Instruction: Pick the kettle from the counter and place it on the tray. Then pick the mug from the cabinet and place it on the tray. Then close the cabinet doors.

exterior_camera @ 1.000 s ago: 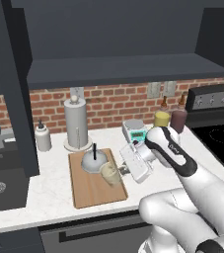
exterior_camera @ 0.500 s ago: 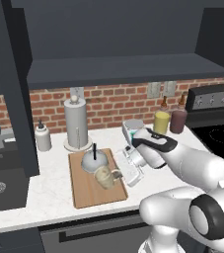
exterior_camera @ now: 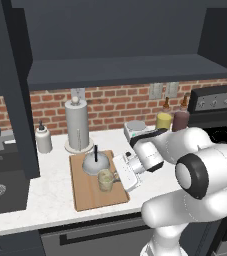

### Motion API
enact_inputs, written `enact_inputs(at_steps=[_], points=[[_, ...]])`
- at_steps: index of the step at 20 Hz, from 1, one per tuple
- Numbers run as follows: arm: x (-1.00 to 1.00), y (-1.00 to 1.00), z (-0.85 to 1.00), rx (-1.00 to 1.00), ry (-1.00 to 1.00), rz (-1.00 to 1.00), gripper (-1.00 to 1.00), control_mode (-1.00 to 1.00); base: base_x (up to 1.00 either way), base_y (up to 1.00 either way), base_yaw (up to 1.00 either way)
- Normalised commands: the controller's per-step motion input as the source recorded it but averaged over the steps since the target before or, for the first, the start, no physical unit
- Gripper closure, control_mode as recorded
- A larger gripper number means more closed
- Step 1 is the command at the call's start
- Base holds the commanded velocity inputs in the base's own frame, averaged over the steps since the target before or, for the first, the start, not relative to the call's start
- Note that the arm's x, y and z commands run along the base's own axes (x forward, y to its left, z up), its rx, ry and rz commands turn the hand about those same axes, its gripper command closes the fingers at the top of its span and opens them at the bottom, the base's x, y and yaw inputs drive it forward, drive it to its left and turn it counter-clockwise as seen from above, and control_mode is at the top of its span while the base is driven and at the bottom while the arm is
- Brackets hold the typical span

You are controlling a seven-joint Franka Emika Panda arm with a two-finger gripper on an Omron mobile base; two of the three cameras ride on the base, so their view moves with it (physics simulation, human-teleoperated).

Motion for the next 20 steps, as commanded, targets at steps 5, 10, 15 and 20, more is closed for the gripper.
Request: enact_inputs(at_steps=[5, 10, 15, 20], points=[[0.03, 0.01, -0.35, 0.11, -0.06, 0.01, 1.0, -1.0, 0.0, 0.0, 0.0], [-0.17, 0.0, -0.1, 0.06, -0.01, 0.0, 1.0, -1.0, 0.0, 0.0, 0.0], [-0.28, 0.0, 0.02, 0.01, 0.0, 0.0, -1.0, -1.0, 0.0, 0.0, 0.0], [-0.18, 0.0, 0.07, 0.01, 0.0, 0.0, -1.0, -1.0, 0.0, 0.0, 0.0]])
